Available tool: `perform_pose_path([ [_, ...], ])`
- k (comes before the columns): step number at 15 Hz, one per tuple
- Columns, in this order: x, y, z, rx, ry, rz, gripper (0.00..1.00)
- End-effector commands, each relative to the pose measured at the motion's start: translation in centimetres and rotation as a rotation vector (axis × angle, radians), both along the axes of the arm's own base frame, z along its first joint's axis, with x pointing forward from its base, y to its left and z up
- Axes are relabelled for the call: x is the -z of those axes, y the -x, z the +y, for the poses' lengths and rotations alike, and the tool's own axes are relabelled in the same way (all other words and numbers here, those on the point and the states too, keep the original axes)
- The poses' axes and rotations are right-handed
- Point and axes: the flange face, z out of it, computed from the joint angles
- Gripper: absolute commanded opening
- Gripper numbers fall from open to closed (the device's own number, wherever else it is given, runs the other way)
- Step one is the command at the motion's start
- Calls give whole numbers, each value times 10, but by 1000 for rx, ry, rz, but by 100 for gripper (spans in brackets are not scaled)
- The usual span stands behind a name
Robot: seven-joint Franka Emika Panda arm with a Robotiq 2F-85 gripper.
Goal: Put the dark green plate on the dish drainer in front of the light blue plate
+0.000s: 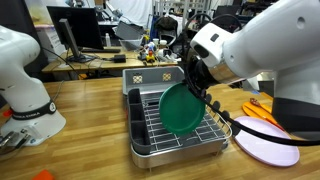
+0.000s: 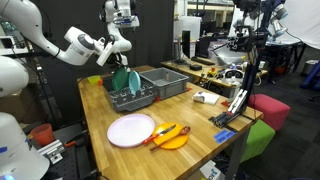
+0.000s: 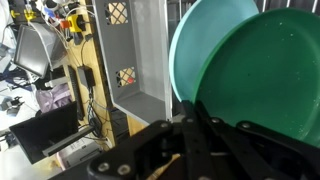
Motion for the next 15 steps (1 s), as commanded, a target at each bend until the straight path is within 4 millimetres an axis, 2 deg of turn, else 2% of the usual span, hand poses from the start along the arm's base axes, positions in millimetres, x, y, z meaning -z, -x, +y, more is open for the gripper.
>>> perform_pose_path([
  [1, 11, -12, 6, 14, 83, -63, 1],
  [15, 24, -33, 7, 68, 152, -68, 1],
])
